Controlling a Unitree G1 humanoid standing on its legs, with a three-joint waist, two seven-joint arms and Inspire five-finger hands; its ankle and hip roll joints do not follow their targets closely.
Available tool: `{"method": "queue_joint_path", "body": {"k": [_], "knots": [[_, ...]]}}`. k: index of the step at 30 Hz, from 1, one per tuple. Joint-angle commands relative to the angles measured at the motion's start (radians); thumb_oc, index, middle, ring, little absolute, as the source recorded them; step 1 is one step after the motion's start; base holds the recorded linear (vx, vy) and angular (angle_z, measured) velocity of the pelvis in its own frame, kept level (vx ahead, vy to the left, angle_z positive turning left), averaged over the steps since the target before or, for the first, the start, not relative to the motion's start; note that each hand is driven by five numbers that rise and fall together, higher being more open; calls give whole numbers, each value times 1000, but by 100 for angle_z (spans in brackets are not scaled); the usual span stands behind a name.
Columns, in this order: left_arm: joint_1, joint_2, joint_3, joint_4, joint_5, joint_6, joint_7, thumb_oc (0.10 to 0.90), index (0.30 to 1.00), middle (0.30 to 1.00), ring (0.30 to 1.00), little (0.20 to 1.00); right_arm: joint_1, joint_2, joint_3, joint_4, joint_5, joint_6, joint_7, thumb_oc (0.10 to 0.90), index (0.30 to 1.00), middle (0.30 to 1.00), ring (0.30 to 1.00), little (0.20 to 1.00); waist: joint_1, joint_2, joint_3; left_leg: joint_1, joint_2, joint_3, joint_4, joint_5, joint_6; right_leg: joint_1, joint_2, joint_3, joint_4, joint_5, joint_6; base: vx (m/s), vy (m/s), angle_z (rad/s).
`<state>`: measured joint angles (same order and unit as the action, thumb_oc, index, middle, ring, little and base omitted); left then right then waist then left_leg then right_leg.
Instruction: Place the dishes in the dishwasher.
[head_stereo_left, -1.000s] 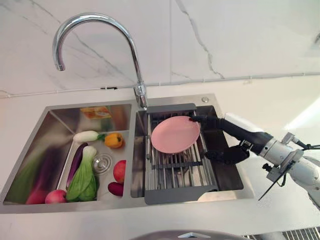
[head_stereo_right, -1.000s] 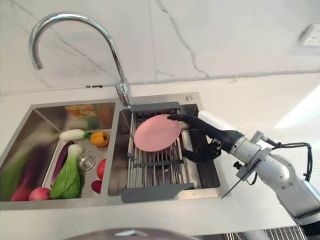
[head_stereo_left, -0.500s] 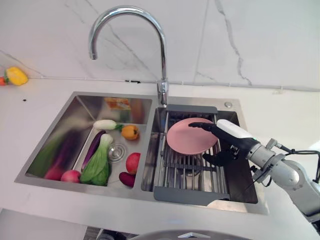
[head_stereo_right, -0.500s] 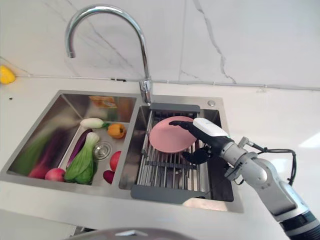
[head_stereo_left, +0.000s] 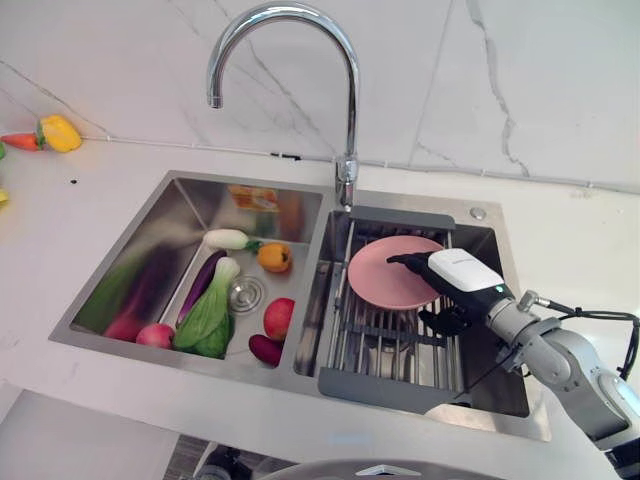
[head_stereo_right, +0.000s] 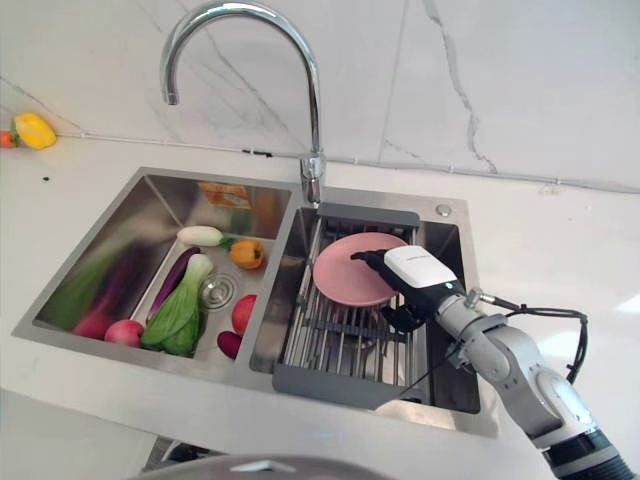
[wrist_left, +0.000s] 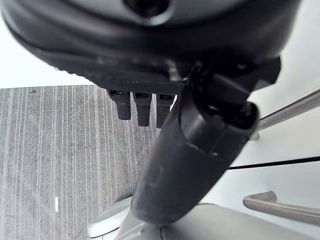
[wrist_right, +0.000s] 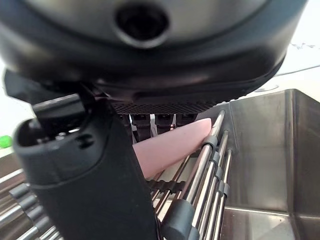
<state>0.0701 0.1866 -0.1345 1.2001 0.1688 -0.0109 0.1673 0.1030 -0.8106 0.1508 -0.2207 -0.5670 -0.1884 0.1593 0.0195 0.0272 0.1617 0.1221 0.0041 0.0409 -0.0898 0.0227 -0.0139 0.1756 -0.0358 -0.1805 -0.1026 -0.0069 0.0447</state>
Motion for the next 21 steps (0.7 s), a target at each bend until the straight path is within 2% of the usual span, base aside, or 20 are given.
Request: {"method": "queue_joint_path", "body": {"k": [1, 7, 15, 19, 21], "knots": [[-72, -45, -36, 45, 26, 2, 9, 800, 900, 900, 900, 900, -55, 7, -36, -105, -97, -22, -180, 400, 300, 300, 300, 300, 24, -37, -14, -1, 37, -2, 4, -19, -67, 16, -60, -6, 24, -37, 83, 0, 0, 0], [-74, -53, -47, 40, 29, 1, 33, 800, 900, 900, 900, 900, -4, 85, -61, -122, -146, -16, -282, 400, 300, 300, 300, 300, 15, -27, -7, -4, 38, -1, 7, -17, -67, 13, -59, -5, 25, -40, 80, 0, 0, 0], [-75, -54, -69, 26, 39, -9, 65, 800, 900, 900, 900, 900, 17, 112, -95, -144, -155, -10, -393, 400, 300, 300, 300, 300, 8, -12, -3, -8, 38, -2, 9, -10, -75, 15, -59, -14, 23, -43, 78, 0, 0, 0], [-78, -51, -86, 4, 47, -22, 87, 800, 900, 900, 900, 900, 24, 115, -139, -175, -153, -7, -454, 400, 300, 300, 300, 300, 7, 2, 9, -30, 34, -9, 24, 5, -87, 11, -65, -33, 24, -41, 76, -58, -24, 17], [-78, -41, -94, -16, 58, -26, 106, 800, 900, 900, 900, 900, 41, 124, -194, -203, -122, -15, -507, 400, 300, 300, 300, 300, 4, 7, 26, -74, 29, -30, 51, 26, -109, 4, -69, -42, 24, -50, 70, -92, -16, 33]]}}
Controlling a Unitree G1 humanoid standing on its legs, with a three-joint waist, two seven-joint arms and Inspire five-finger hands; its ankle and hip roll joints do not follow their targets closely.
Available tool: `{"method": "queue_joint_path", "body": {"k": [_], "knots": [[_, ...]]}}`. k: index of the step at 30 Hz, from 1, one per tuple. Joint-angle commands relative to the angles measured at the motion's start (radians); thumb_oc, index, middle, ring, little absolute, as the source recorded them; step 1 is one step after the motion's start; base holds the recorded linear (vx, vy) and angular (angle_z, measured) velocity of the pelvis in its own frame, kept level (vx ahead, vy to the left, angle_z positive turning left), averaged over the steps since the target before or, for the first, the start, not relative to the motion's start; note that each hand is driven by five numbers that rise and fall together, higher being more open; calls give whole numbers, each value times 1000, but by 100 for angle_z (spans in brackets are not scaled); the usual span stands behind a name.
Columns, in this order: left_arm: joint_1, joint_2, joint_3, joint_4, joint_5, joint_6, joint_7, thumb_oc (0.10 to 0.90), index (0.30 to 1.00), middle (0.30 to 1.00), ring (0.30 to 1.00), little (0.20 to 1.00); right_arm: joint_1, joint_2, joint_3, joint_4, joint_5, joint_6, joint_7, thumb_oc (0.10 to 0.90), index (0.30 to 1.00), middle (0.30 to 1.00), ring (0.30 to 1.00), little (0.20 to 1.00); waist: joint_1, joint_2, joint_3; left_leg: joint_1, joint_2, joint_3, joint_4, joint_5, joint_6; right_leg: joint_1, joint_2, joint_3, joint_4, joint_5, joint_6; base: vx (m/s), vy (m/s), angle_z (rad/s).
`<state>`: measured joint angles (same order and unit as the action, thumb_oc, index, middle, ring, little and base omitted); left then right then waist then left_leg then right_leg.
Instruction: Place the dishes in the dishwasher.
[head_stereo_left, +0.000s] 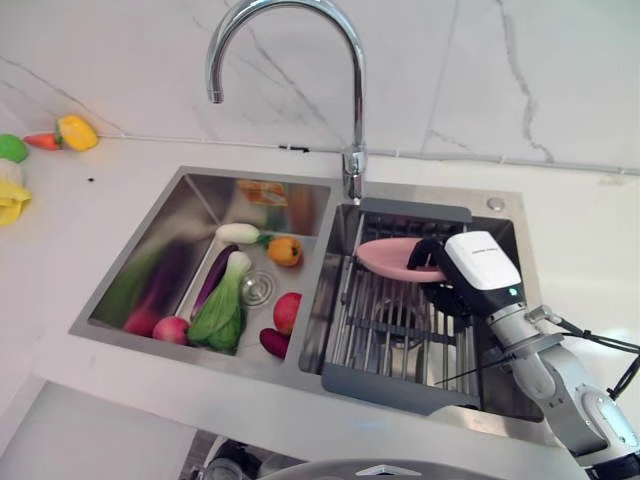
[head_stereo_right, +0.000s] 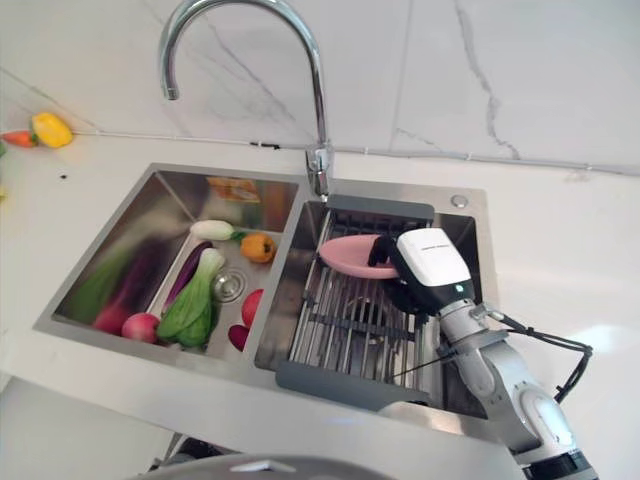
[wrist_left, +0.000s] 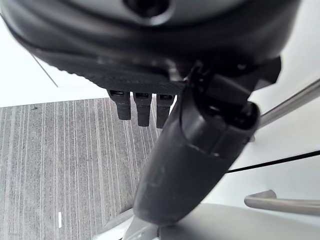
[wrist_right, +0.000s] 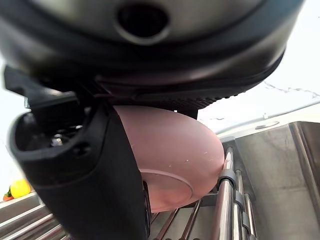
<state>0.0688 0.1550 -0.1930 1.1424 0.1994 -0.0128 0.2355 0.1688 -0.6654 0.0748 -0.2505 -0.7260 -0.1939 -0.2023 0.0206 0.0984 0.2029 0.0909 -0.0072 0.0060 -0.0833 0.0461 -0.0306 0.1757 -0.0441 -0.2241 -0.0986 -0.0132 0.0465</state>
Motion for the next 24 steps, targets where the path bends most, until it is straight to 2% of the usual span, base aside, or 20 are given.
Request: {"method": "queue_joint_path", "body": {"k": [1, 2, 3, 4, 5, 6, 7, 8, 9, 10, 11, 12, 13, 15, 18, 19, 20, 21, 23, 24], "knots": [[-81, -10, -33, 47, 26, -23, 50, 800, 900, 900, 900, 900, -19, -7, -132, -177, 69, -17, -161, 400, 300, 300, 300, 300, 1, -67, -9, -63, 33, -8, 55, 10, -96, -2, -67, -1, 21, -38, 68, -37, -7, 25], [-81, -10, -33, 47, 26, -23, 50, 800, 900, 900, 900, 900, -19, -7, -132, -177, 69, -17, -161, 400, 300, 300, 300, 300, 1, -67, -9, -63, 33, -8, 55, 10, -96, -2, -67, -1, 21, -38, 68, -141, 17, 40], [-97, -6, -25, 56, 1, -23, 75, 800, 900, 900, 900, 900, -62, 1, -146, -177, 141, -27, -187, 400, 300, 300, 300, 300, 14, -81, 6, -97, 12, -113, 98, 2, -112, -41, -86, 24, 39, -21, 67, -151, 26, 35], [-102, -4, -14, 58, -17, -27, 82, 800, 900, 900, 900, 900, -79, 0, -153, -182, 159, -36, -198, 400, 300, 300, 300, 300, 14, -87, 7, -105, 7, -158, 117, -15, -115, -70, -92, 39, 51, -17, 67, -217, 51, 30], [-101, -2, 6, 62, -43, -31, 96, 800, 900, 900, 900, 900, -108, -7, -166, -186, 199, -46, -203, 400, 300, 300, 300, 300, 9, -96, 4, -93, 6, -199, 175, -69, -110, -102, -97, 68, 65, -11, 67, -114, 38, 6], [-101, -2, 6, 62, -43, -31, 96, 800, 900, 900, 900, 900, -108, -7, -166, -186, 199, -46, -203, 400, 300, 300, 300, 300, 9, -96, 4, -93, 6, -199, 175, -69, -110, -102, -97, 68, 65, -11, 67, -136, 81, -74], [-101, -2, 18, 66, -57, -33, 101, 800, 900, 900, 900, 900, -112, -17, -189, -193, 223, -56, -213, 400, 300, 300, 300, 300, -5, -105, -4, -88, 18, -196, 208, -78, -108, -124, -110, 75, 66, 6, 70, -167, 191, -84], [-104, -2, 26, 69, -60, -40, 96, 800, 900, 900, 900, 900, -97, -26, -259, -217, 246, -72, -235, 400, 300, 300, 300, 300, -29, -102, -11, -29, 62, -178, 275, -112, -101, -150, -117, 86, 75, 19, 71, -167, 191, -84], [-104, -2, 26, 69, -60, -40, 96, 800, 900, 900, 900, 900, -97, -26, -259, -217, 246, -72, -235, 400, 300, 300, 300, 300, -29, -102, -11, -29, 62, -178, 275, -112, -101, -150, -117, 86, 75, 19, 71, -155, 306, -25], [-105, -4, 24, 68, -50, -40, 92, 800, 900, 900, 900, 900, -82, -11, -353, -234, 236, -65, -281, 400, 300, 300, 300, 300, -72, -92, -17, 23, 86, -180, 235, -130, -89, -186, -114, 110, 88, 39, 80, -50, 241, -27], [-104, -8, 13, 72, -39, -41, 85, 800, 900, 900, 900, 900, -65, 6, -397, -245, 238, -61, -287, 400, 300, 300, 300, 300, -83, -85, -20, 48, 98, -147, 190, -157, -83, -189, -113, 123, 91, 42, 86, -50, 241, -27], [-104, -8, 13, 72, -39, -41, 85, 800, 900, 900, 900, 900, -65, 6, -397, -245, 238, -61, -287, 400, 300, 300, 300, 300, -83, -85, -20, 48, 98, -147, 190, -157, -83, -189, -113, 123, 91, 42, 86, -28, 277, -10], [-110, -14, -11, 82, 2, -40, 68, 800, 900, 900, 900, 900, -63, 41, -470, -251, 224, -40, -328, 400, 300, 300, 300, 300, -110, -89, -18, 65, 89, -96, 149, -195, -62, -211, -128, 165, 85, 71, 114, -75, 301, 5], [-117, 0, -9, 76, 17, -39, 60, 800, 900, 900, 900, 900, -84, 79, -506, -216, 211, -12, -376, 400, 300, 300, 300, 300, -141, -103, 14, 51, 50, -33, 126, -221, -23, -280, -145, 248, 93, 118, 150, -231, 467, -59], [-127, 18, 6, 83, 32, -36, 49, 800, 900, 900, 900, 900, -80, 91, -544, -175, 162, 30, -408, 400, 300, 300, 300, 300, -145, -122, 41, 44, 27, 34, 86, -202, 6, -360, -131, 296, 139, 133, 171, -221, 245, -122], [-129, 31, 20, 89, 37, -35, 49, 800, 900, 900, 900, 900, -74, 83, -552, -165, 127, 49, -421, 400, 300, 300, 300, 300, -138, -121, 46, 58, 36, 69, 61, -203, 7, -380, -129, 251, 153, 121, 180, -232, 181, -74], [-131, 32, 22, 89, 37, -35, 49, 800, 900, 900, 900, 900, -76, 83, -551, -164, 125, 49, -422, 400, 300, 300, 300, 300, -135, -125, 46, 56, 33, 73, 55, -193, 5, -387, -130, 256, 154, 128, 179, -235, 128, -140], [-130, 48, 48, 95, 31, -24, 55, 800, 900, 900, 900, 900, -63, 58, -548, -134, 73, 87, -432, 400, 300, 300, 300, 300, -104, -130, 56, 53, 48, 128, 44, -176, 3, -379, -139, 77, 196, 98, 166, -216, 53, -177], [-129, 57, 53, 91, 40, -21, 47, 800, 900, 900, 900, 900, -26, 26, -562, -95, 42, 114, -415, 400, 300, 300, 300, 300, -111, -131, 56, 35, 48, 146, 45, -152, 10, -332, -128, 78, 262, 48, 154, -262, 82, -120], [-129, 56, 53, 90, 40, -21, 47, 800, 900, 900, 900, 900, -26, 25, -562, -95, 42, 114, -416, 400, 300, 300, 300, 300, -110, -133, 56, 32, 46, 148, 45, -145, 9, -335, -130, 80, 262, 53, 153, -222, 98, -59]]}}
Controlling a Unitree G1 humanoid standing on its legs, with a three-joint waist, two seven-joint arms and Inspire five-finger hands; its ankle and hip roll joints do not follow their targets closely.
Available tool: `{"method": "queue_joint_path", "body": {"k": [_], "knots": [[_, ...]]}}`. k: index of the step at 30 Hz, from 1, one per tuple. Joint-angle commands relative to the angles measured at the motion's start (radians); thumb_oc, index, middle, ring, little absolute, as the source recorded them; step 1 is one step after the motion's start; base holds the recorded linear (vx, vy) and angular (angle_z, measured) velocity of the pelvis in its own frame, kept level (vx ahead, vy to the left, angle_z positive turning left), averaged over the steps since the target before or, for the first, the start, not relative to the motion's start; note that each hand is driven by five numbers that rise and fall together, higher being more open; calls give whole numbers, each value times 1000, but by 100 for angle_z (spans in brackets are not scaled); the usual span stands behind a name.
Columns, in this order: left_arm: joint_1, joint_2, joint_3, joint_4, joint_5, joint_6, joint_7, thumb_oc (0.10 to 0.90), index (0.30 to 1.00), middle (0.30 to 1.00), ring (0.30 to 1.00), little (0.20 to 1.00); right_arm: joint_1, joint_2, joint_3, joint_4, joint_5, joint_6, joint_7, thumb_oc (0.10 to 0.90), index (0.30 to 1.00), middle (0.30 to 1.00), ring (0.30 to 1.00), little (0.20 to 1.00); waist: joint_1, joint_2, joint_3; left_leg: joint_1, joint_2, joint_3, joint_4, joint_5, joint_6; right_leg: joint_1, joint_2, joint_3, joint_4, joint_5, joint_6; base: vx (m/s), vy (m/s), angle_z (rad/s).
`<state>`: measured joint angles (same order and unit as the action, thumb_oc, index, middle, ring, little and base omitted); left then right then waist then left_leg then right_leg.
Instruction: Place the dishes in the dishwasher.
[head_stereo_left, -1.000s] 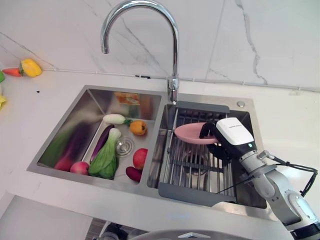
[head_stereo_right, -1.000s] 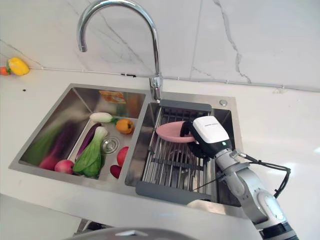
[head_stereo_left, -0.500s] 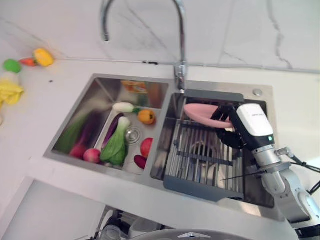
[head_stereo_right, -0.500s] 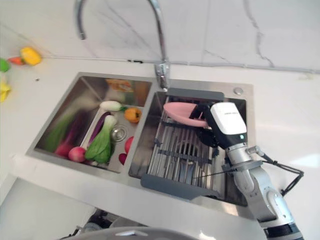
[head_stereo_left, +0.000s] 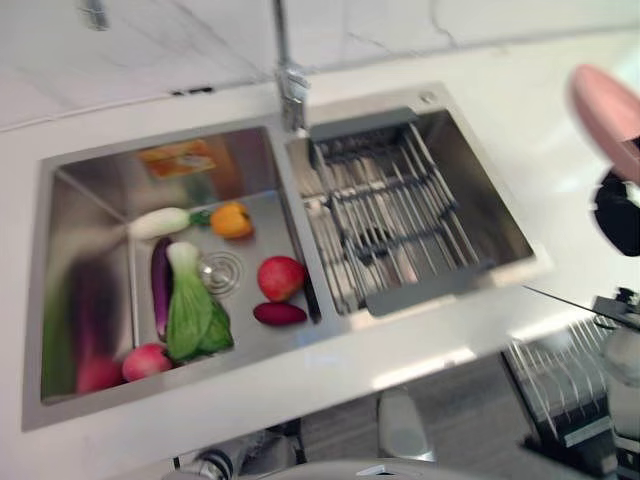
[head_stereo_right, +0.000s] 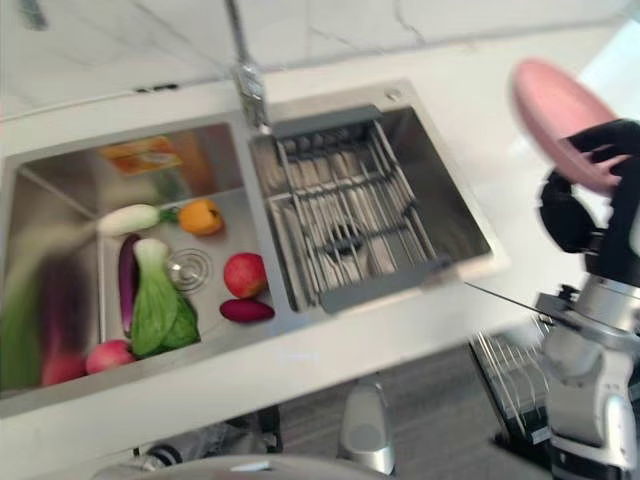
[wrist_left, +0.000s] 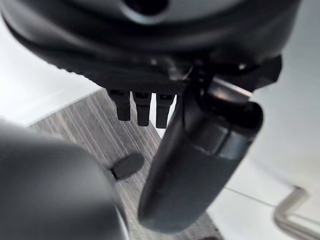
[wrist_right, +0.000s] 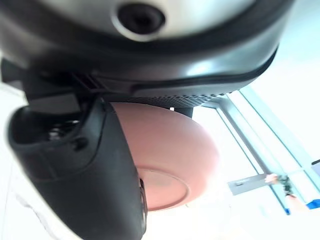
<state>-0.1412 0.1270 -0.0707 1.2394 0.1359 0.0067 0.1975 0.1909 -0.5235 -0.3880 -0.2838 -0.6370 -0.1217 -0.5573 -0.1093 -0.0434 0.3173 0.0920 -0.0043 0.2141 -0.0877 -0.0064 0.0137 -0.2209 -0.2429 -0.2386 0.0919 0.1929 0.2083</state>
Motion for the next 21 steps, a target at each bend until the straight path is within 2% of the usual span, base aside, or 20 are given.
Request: {"method": "queue_joint_path", "body": {"k": [1, 2, 3, 4, 5, 6, 7, 10, 14, 21], "knots": [[78, 84, -74, -11, 110, -40, 81, 800, 900, 900, 900, 900, -29, -123, -111, -36, -58, 60, -48, 400, 300, 300, 300, 300, 16, 13, -63, 21, 47, -60, 54, -90, -24, 83, 87, 130, 126, -187, -11, -185, 82, -44], [72, 77, -83, -25, 107, -42, 71, 800, 900, 900, 900, 900, 6, -123, -141, -9, -73, 85, -34, 400, 300, 300, 300, 300, 20, 23, -75, -7, 48, -62, 65, -80, -11, 112, 118, 212, 225, -260, -20, -185, 81, -14], [73, 77, -84, -26, 107, -41, 71, 800, 900, 900, 900, 900, 7, -123, -143, -11, -73, 85, -33, 400, 300, 300, 300, 300, 23, 22, -75, -12, 48, -60, 67, -75, -12, 107, 118, 214, 226, -255, -22, -169, 37, -8], [73, 75, -83, -29, 102, -42, 68, 800, 900, 900, 900, 900, 13, -115, -149, 0, -78, 97, -32, 400, 300, 300, 300, 300, 32, 24, -89, -25, 48, -60, 70, -71, -10, 134, 122, 224, 223, -282, -28, -115, -40, -17], [77, 71, -83, -31, 98, -43, 69, 800, 900, 900, 900, 900, 8, -110, -146, 14, -86, 112, -40, 400, 300, 300, 300, 300, 49, 11, -104, -38, 33, -49, 70, -74, -15, 203, 102, 208, 133, -284, -28, -135, -77, -23], [77, 66, -76, -33, 90, -44, 73, 800, 900, 900, 900, 900, 8, -104, -135, 18, -85, 114, -29, 400, 300, 300, 300, 300, 64, 0, -115, -49, 27, -42, 70, -68, -20, 229, 91, 190, 38, -271, -29, -76, -125, -38], [80, 57, -66, -24, 81, -45, 73, 800, 900, 900, 900, 900, 15, -112, -130, 13, -119, 121, -30, 400, 300, 300, 300, 300, 67, 0, -134, -46, 28, -32, 69, -67, -24, 246, 86, 199, -46, -251, -27, -22, -119, -82], [93, 38, -48, -22, 58, -45, 76, 800, 900, 900, 900, 900, 14, -139, -121, 31, -142, 135, -39, 400, 300, 300, 300, 300, 68, 12, -146, -35, 40, -12, 63, -64, -37, 277, 88, 191, -155, -207, -18, -6, -107, -65], [105, 33, -51, -31, 56, -47, 74, 800, 900, 900, 900, 900, 18, -152, -114, 74, -130, 145, -29, 400, 300, 300, 300, 300, 71, 20, -136, -31, 58, -22, 56, -44, -54, 294, 98, 202, -167, -209, -30, -19, -96, -15], [129, 11, -61, -11, 63, -37, 67, 800, 900, 900, 900, 900, 74, -117, -110, 131, -107, 151, -19, 400, 300, 300, 300, 300, 60, 57, -109, -37, 83, -64, 41, 1, -88, 313, 121, 154, -175, -229, -59, -17, -74, 22]]}}
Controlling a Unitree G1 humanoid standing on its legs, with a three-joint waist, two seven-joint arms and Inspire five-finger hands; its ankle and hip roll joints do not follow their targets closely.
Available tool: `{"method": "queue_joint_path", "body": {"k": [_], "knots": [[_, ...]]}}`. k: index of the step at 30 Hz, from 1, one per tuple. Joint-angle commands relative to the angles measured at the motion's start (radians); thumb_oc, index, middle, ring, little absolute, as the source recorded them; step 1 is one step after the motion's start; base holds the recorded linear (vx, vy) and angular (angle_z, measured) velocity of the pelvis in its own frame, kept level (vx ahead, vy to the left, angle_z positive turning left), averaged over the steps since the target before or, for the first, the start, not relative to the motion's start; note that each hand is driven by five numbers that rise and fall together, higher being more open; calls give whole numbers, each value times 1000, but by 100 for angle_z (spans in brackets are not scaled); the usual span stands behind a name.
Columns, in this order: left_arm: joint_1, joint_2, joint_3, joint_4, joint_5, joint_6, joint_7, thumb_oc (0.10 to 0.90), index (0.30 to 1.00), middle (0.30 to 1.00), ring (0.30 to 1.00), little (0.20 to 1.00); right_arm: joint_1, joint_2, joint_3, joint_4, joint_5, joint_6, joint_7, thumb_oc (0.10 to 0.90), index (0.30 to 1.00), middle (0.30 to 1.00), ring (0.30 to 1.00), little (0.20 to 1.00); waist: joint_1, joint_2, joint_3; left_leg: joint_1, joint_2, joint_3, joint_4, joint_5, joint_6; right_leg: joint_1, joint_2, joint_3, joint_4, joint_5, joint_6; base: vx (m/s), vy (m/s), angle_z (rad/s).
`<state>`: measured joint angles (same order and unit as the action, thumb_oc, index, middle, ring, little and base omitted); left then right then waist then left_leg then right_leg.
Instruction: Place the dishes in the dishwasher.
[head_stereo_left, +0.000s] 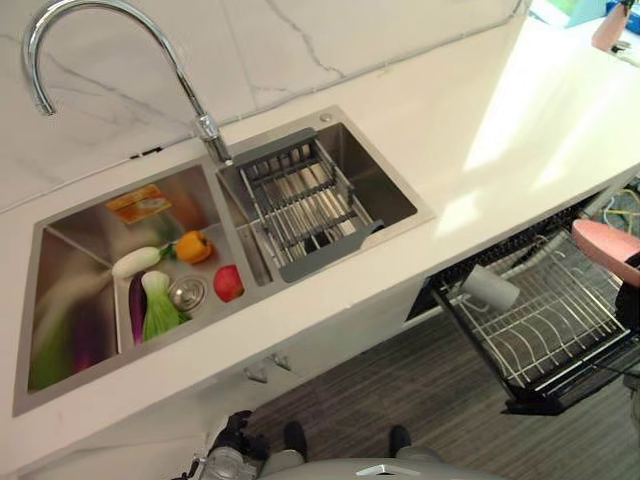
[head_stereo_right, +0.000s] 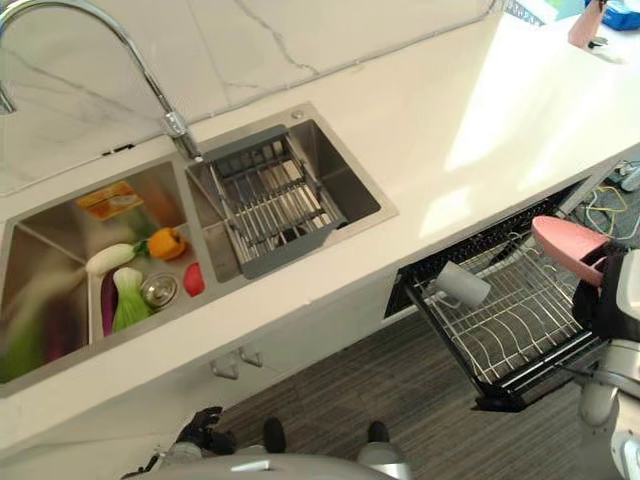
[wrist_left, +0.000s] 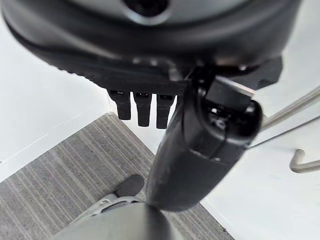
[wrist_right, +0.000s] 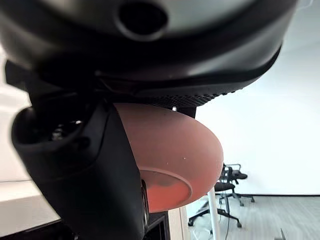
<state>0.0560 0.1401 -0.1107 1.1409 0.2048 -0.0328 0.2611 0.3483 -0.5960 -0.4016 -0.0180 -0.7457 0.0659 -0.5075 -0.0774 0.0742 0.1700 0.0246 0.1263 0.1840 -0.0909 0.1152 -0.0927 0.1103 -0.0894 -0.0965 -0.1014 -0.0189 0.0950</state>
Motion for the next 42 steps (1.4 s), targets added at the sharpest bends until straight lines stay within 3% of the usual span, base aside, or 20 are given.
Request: {"method": "queue_joint_path", "body": {"k": [1, 8, 11, 17, 24, 31, 32, 33, 34, 37, 42], "knots": [[-68, -2, -22, 86, -11, 3, 6, 800, 900, 900, 900, 900, -88, -45, -79, -120, 15, -41, -65, 400, 300, 300, 300, 300, 28, -57, 45, 25, -45, -39, 46, -117, 16, -20, -31, 9, 19, -18, 52, -89, -45, 24], [-91, 1, -35, 64, -54, -4, 21, 800, 900, 900, 900, 900, -155, -104, 43, 33, 47, -47, -46, 400, 300, 300, 300, 300, 25, -29, 141, -42, -36, -59, 96, -108, 8, -69, -31, 1, 47, -14, 34, -146, -23, 17], [-112, 4, -46, 64, -88, -7, 33, 800, 900, 900, 900, 900, -221, -147, 121, 150, 54, -33, -29, 400, 300, 300, 300, 300, 34, -5, 197, -89, -29, -64, 131, -101, 3, -121, -36, -2, 81, -9, 26, -155, -7, 7], [-133, 4, -64, 71, -100, -16, 50, 800, 900, 900, 900, 900, -312, -203, 204, 309, 50, -5, -46, 400, 300, 300, 300, 300, 40, 12, 222, -122, -17, -58, 143, -94, -3, -185, -39, 0, 124, -8, 23, -62, -6, 0], [-144, 6, -85, 67, -102, -26, 70, 800, 900, 900, 900, 900, -377, -224, 217, 426, 27, 62, -122, 400, 300, 300, 300, 300, 39, 29, 233, -131, -12, -43, 145, -93, -7, -219, -40, 4, 154, -11, 23, -8, 3, 1], [-139, 5, -78, 71, -104, -23, 71, 800, 900, 900, 900, 900, -394, -229, 202, 438, 25, 94, -126, 400, 300, 300, 300, 300, 34, 36, 229, -120, -8, -29, 146, -100, -7, -236, -37, 22, 170, -16, 24, 5, 7, -7], [-140, 8, -87, 72, -100, -25, 68, 800, 900, 900, 900, 900, -405, -235, 208, 512, 65, 87, -120, 435, 352, 352, 352, 352, 34, 37, 228, -119, -7, -27, 145, -100, -8, -237, -36, 22, 170, -16, 24, 3, 5, -11], [-141, 9, -86, 73, -102, -24, 64, 800, 900, 900, 900, 900, -415, -239, 216, 522, 76, 87, -125, 638, 658, 658, 658, 658, 33, 38, 227, -117, -6, -24, 144, -100, -8, -238, -35, 24, 169, -16, 23, 5, -2, -11], [-141, 7, -83, 73, -103, -20, 63, 800, 900, 900, 900, 900, -412, -233, 208, 471, 78, 86, -108, 800, 900, 900, 900, 900, 32, 38, 226, -116, -5, -23, 143, -99, -9, -237, -35, 25, 167, -16, 23, 10, -7, -7], [-139, 10, -82, 75, -101, -19, 58, 800, 900, 900, 900, 900, -408, -238, 208, 505, 99, 76, -101, 800, 900, 900, 900, 900, 28, 40, 222, -110, -5, -21, 140, -100, -9, -236, -32, 26, 167, -17, 23, 15, -11, -6], [-140, 5, -76, 76, -96, -5, 49, 800, 900, 900, 900, 900, -371, -200, 141, 398, 177, 49, -96, 800, 900, 900, 900, 900, 18, 40, 211, -98, -1, -21, 142, -104, -11, -222, -26, 29, 161, -23, 19, 33, -10, -6]]}}
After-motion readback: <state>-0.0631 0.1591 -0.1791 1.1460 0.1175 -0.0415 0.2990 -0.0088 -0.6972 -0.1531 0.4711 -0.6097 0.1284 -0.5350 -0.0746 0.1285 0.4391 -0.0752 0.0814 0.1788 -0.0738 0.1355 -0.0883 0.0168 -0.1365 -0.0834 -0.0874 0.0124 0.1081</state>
